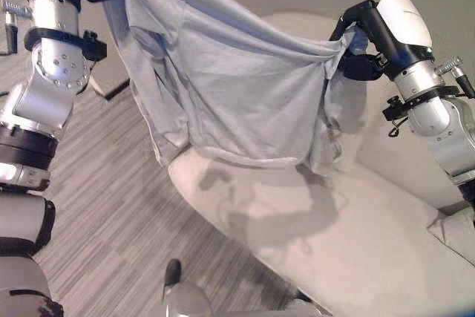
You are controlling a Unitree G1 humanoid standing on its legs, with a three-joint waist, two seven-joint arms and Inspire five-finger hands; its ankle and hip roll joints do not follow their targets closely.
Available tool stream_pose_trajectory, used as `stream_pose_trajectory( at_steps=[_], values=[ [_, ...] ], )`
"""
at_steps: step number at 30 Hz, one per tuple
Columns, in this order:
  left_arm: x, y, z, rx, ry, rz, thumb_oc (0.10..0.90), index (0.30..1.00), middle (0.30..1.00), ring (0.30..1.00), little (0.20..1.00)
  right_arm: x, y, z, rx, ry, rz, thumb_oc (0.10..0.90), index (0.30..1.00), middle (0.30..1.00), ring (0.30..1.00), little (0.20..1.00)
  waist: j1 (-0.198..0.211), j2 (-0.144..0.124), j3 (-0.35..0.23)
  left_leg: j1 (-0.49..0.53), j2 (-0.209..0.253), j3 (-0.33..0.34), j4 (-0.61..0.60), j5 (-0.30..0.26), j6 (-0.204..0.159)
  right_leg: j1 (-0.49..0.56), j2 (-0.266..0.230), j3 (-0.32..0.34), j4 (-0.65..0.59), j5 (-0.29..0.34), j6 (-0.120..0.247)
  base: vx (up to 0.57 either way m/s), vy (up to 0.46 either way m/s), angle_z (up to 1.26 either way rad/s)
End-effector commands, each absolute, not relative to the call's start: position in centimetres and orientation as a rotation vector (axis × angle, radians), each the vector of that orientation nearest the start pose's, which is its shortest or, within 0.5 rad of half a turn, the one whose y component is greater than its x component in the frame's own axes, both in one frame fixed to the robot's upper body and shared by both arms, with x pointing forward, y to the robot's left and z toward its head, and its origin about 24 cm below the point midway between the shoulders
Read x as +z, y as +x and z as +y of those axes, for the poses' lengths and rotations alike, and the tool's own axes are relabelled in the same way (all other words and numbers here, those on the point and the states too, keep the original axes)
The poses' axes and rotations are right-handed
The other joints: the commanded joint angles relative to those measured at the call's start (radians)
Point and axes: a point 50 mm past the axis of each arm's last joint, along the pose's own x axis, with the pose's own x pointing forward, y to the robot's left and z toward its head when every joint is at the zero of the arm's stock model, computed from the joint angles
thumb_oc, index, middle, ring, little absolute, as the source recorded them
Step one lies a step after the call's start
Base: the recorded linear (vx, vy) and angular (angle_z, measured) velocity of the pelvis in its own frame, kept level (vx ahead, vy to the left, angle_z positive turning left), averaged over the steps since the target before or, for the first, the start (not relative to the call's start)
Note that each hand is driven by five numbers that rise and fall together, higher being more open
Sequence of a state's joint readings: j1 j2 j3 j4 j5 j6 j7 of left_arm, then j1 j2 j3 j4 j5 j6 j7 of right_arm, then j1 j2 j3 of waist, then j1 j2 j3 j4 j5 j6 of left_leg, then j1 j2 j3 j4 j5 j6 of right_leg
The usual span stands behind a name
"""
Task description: Hang the clothes on the sofa on the clothes rack.
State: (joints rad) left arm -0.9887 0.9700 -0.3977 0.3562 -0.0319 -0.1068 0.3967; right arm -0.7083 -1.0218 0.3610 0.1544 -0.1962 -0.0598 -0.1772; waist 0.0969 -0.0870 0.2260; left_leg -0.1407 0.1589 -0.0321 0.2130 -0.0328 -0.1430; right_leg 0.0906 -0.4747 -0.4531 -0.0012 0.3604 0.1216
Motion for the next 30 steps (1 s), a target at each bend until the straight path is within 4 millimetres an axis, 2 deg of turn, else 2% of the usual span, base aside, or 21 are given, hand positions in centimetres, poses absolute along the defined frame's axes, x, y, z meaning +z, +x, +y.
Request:
stream_pose_trajectory(
  at_steps=[1, 2, 3, 4, 5, 6, 7, 8, 9, 10, 13, 16, 17, 20, 22, 23, 24, 26, 28, 29, 30],
  values=[
    [39.5, 31.3, 22.3, 0.421, 0.822, -1.103, 0.400, 0.300, 0.300, 0.300, 0.300, 33.4, 31.1, -25.3, -0.372, -1.213, -0.804, 0.400, 0.300, 0.300, 0.300, 0.300, 0.004, 0.046, -0.144, 0.179, -0.015, 0.023, -0.251, 0.005, 0.051, -0.036, 0.089, 0.112, 0.149, -0.225, 0.091, -0.07, 0.409, 0.11],
    [39.6, 31.2, 22.3, 0.423, 0.821, -1.104, 0.400, 0.300, 0.300, 0.300, 0.300, 33.5, 31.1, -25.3, -0.373, -1.214, -0.807, 0.400, 0.300, 0.300, 0.300, 0.300, 0.004, 0.048, -0.142, 0.178, -0.014, 0.024, -0.254, 0.009, 0.050, -0.044, 0.089, 0.113, 0.161, -0.233, 0.086, -0.10, 0.592, 0.15],
    [39.6, 31.4, 22.3, 0.429, 0.827, -1.095, 0.400, 0.300, 0.300, 0.300, 0.300, 34.0, 31.2, -25.0, -0.369, -1.212, -0.822, 0.400, 0.300, 0.300, 0.300, 0.300, 0.004, 0.055, -0.142, 0.177, -0.040, 0.022, -0.272, 0.020, 0.066, -0.056, 0.165, 0.114, 0.217, -0.318, 0.060, -0.07, 0.407, 0.01],
    [39.5, 31.6, 22.3, 0.430, 0.817, -1.077, 0.400, 0.300, 0.300, 0.300, 0.300, 34.9, 31.1, -24.7, -0.371, -1.238, -0.842, 0.400, 0.300, 0.300, 0.300, 0.300, 0.000, 0.051, -0.137, 0.188, -0.088, 0.003, -0.290, 0.031, 0.086, -0.097, 0.300, 0.131, 0.299, -0.430, 0.023, -0.07, 0.411, -0.04],
    [39.5, 31.6, 22.3, 0.433, 0.816, -1.077, 0.400, 0.300, 0.300, 0.300, 0.300, 35.0, 31.1, -24.6, -0.371, -1.239, -0.843, 0.400, 0.300, 0.300, 0.300, 0.300, -0.001, 0.053, -0.137, 0.185, -0.087, 0.003, -0.291, 0.035, 0.085, -0.103, 0.299, 0.131, 0.304, -0.432, 0.019, -0.04, 0.429, 0.08],
    [39.1, 31.6, 22.6, 0.452, 0.782, -1.067, 0.400, 0.300, 0.300, 0.300, 0.300, 35.6, 30.9, -24.7, -0.392, -1.247, -0.863, 0.400, 0.300, 0.300, 0.300, 0.300, -0.002, 0.035, -0.126, 0.198, -0.131, -0.003, -0.293, 0.037, 0.089, -0.132, 0.384, 0.150, 0.326, -0.479, -0.006, -0.02, 0.195, 0.02],
    [39.1, 31.6, 22.6, 0.453, 0.781, -1.067, 0.400, 0.300, 0.300, 0.300, 0.300, 35.6, 30.9, -24.7, -0.392, -1.248, -0.864, 0.400, 0.300, 0.300, 0.300, 0.300, -0.002, 0.037, -0.126, 0.195, -0.131, -0.003, -0.294, 0.041, 0.089, -0.134, 0.384, 0.149, 0.326, -0.476, -0.009, 0.03, 0.252, 0.05],
    [38.5, 31.8, 22.9, 0.457, 0.773, -1.048, 0.400, 0.300, 0.300, 0.300, 0.300, 35.5, 30.9, -24.8, -0.391, -1.273, -0.854, 0.400, 0.300, 0.300, 0.300, 0.300, -0.005, 0.020, -0.128, 0.204, -0.154, -0.003, -0.297, 0.033, 0.088, -0.115, 0.419, 0.161, 0.270, -0.501, -0.038, 0.05, 0.092, 0.11],
    [38.3, 31.9, 23.0, 0.452, 0.765, -1.040, 0.400, 0.300, 0.300, 0.300, 0.300, 35.8, 30.9, -25.4, -0.412, -1.270, -0.842, 0.400, 0.300, 0.300, 0.300, 0.300, -0.002, 0.005, -0.135, 0.206, -0.180, -0.014, -0.298, 0.023, 0.087, -0.074, 0.427, 0.181, 0.197, -0.507, -0.053, 0.05, 0.114, 0.17],
    [38.4, 31.8, 22.8, 0.446, 0.763, -1.050, 0.400, 0.300, 0.300, 0.300, 0.300, 35.9, 30.8, -25.6, -0.426, -1.251, -0.847, 0.400, 0.300, 0.300, 0.300, 0.300, 0.001, 0.000, -0.139, 0.197, -0.189, -0.015, -0.299, 0.028, 0.088, -0.045, 0.430, 0.172, 0.130, -0.491, -0.060, 0.01, 0.073, 0.23],
    [37.5, 31.9, 23.3, 0.438, 0.725, -1.030, 0.400, 0.300, 0.300, 0.300, 0.300, 36.4, 30.8, -25.5, -0.434, -1.210, -0.870, 0.400, 0.300, 0.300, 0.300, 0.300, 0.014, -0.003, -0.145, 0.188, -0.202, -0.012, -0.282, 0.019, 0.094, -0.002, 0.439, 0.192, 0.005, -0.430, -0.032, 0.01, 0.094, 0.03],
    [36.7, 32.1, 23.5, 0.433, 0.709, -1.010, 0.400, 0.300, 0.300, 0.300, 0.300, 36.4, 31.0, -25.3, -0.425, -1.204, -0.865, 0.400, 0.300, 0.300, 0.300, 0.300, 0.015, 0.003, -0.149, 0.178, -0.208, 0.001, -0.241, -0.002, 0.099, 0.030, 0.430, 0.187, -0.042, -0.417, -0.024, -0.01, 0.152, -0.05],
    [36.3, 32.4, 23.0, 0.412, 0.680, -1.006, 0.400, 0.300, 0.300, 0.300, 0.300, 36.2, 31.0, -25.7, -0.431, -1.212, -0.849, 0.400, 0.300, 0.300, 0.300, 0.300, 0.004, 0.013, -0.144, 0.165, -0.199, 0.024, -0.219, -0.003, 0.089, 0.038, 0.412, 0.168, -0.059, -0.408, -0.014, -0.04, 0.225, 0.08],
    [36.5, 32.6, 22.1, 0.384, 0.668, -1.023, 0.400, 0.300, 0.300, 0.300, 0.300, 36.5, 30.6, -26.2, -0.448, -1.244, -0.842, 0.400, 0.300, 0.300, 0.300, 0.300, -0.013, 0.014, -0.135, 0.129, -0.144, 0.070, -0.194, 0.001, 0.064, 0.038, 0.369, 0.148, -0.071, -0.391, 0.010, -0.07, 0.324, 0.25],
    [36.6, 32.5, 21.8, 0.376, 0.659, -1.039, 0.400, 0.300, 0.300, 0.300, 0.300, 36.4, 30.6, -26.4, -0.454, -1.241, -0.841, 0.400, 0.300, 0.300, 0.300, 0.300, -0.018, 0.009, -0.135, 0.117, -0.076, 0.070, -0.192, 0.014, 0.050, 0.027, 0.328, 0.150, -0.067, -0.383, 0.023, -0.02, 0.429, 0.35],
    [36.6, 32.4, 21.6, 0.367, 0.656, -1.047, 0.400, 0.300, 0.300, 0.300, 0.300, 36.0, 30.6, -26.9, -0.462, -1.250, -0.816, 0.400, 0.300, 0.300, 0.300, 0.300, -0.028, 0.005, -0.139, 0.117, 0.020, 0.062, -0.196, 0.053, 0.041, 0.023, 0.283, 0.152, -0.066, -0.384, 0.037, 0.02, 0.396, 0.13],
    [36.5, 32.4, 21.5, 0.365, 0.657, -1.046, 0.400, 0.300, 0.300, 0.300, 0.300, 35.9, 30.6, -26.9, -0.462, -1.250, -0.814, 0.400, 0.300, 0.300, 0.300, 0.300, -0.028, 0.006, -0.141, 0.118, 0.023, 0.061, -0.200, 0.055, 0.039, 0.022, 0.285, 0.151, -0.064, -0.386, 0.036, 0.04, 0.478, 0.25],
    [36.3, 32.6, 21.3, 0.355, 0.661, -1.041, 0.400, 0.300, 0.300, 0.300, 0.300, 35.3, 30.5, -27.6, -0.471, -1.261, -0.786, 0.400, 0.300, 0.300, 0.300, 0.300, -0.046, 0.004, -0.149, 0.119, 0.127, 0.058, -0.197, 0.110, 0.029, 0.028, 0.235, 0.158, -0.054, -0.386, 0.053, 0.08, 0.440, 0.14],
    [36.3, 32.7, 20.9, 0.345, 0.662, -1.046, 0.400, 0.300, 0.300, 0.300, 0.300, 34.5, 30.3, -28.1, -0.472, -1.273, -0.762, 0.400, 0.300, 0.300, 0.300, 0.300, -0.055, 0.018, -0.161, 0.128, 0.206, 0.014, -0.194, 0.187, -0.004, 0.042, 0.191, 0.176, -0.049, -0.386, 0.072, 0.19, 0.762, -0.01],
    [36.8, 32.7, 20.4, 0.324, 0.665, -1.059, 0.400, 0.300, 0.300, 0.300, 0.300, 34.9, 29.9, -28.2, -0.480, -1.297, -0.769, 0.400, 0.300, 0.300, 0.300, 0.300, -0.055, 0.044, -0.173, 0.140, 0.208, -0.093, -0.207, 0.198, -0.030, 0.059, 0.156, 0.197, -0.050, -0.373, 0.099, 0.17, 0.711, -0.01],
    [36.9, 32.7, 20.4, 0.324, 0.664, -1.060, 0.400, 0.300, 0.300, 0.300, 0.300, 34.9, 29.9, -28.2, -0.482, -1.297, -0.770, 0.400, 0.300, 0.300, 0.300, 0.300, -0.056, 0.043, -0.171, 0.136, 0.206, -0.095, -0.206, 0.201, -0.029, 0.059, 0.155, 0.196, -0.052, -0.368, 0.099, 0.18, 0.699, 0.04]
  ],
)
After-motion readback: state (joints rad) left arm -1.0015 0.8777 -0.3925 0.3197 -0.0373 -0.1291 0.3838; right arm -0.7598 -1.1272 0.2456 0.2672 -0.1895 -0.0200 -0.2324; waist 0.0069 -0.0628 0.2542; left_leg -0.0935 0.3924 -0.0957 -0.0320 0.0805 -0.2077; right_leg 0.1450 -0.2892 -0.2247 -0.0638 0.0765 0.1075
